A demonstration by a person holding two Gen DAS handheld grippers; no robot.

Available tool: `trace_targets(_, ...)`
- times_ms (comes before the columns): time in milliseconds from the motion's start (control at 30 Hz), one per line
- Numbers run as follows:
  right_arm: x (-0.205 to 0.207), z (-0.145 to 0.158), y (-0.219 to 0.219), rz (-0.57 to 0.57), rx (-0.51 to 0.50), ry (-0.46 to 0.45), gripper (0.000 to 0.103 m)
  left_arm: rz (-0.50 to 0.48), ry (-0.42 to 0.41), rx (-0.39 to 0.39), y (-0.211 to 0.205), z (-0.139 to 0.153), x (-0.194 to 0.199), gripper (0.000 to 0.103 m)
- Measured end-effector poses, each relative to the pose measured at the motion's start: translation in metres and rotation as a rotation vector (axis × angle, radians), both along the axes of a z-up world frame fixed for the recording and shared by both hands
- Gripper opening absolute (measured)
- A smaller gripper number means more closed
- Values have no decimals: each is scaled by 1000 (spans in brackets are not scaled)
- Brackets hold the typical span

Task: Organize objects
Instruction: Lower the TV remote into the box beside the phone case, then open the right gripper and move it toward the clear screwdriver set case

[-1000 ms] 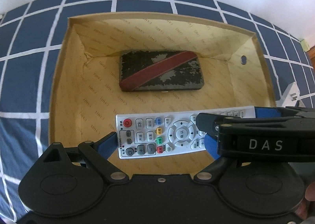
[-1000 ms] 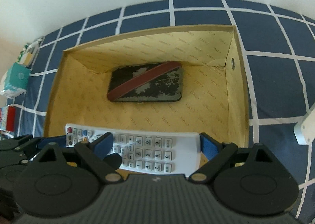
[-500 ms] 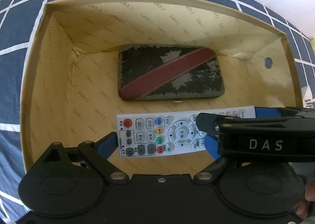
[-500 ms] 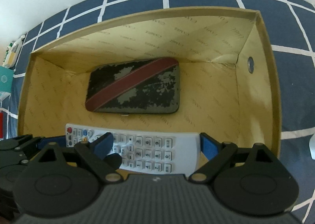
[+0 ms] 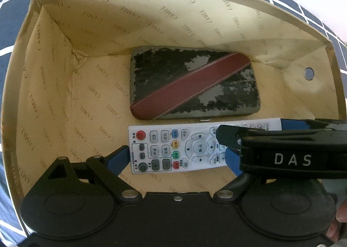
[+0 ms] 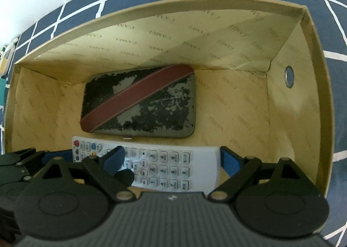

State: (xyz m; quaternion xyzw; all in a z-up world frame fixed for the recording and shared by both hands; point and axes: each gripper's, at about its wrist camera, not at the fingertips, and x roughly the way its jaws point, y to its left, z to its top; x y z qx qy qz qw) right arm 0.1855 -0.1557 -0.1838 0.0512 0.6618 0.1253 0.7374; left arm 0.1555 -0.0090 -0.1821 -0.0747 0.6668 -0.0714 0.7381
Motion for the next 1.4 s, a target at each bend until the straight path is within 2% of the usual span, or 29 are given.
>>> trace_targets(400, 2, -5, 3, -13, -11, 14, 93, -2, 10, -13, 4, -5, 4, 94)
trace_targets(633, -1, 0, 0, -11, -35, -3, 93, 1, -3, 4, 2, 4, 1, 94)
trace_targets(1067, -15, 41, -3, 3, 2, -74, 94, 25, -71, 8, 1, 53, -30, 95)
trace_targets(1200, -22, 52, 3, 17, 18, -97, 95, 29, -101, 22, -12, 69, -43, 95)
trace_targets(1400, -45, 86, -10, 18, 44, -156, 95, 46, -138, 42, -16, 96, -69, 95)
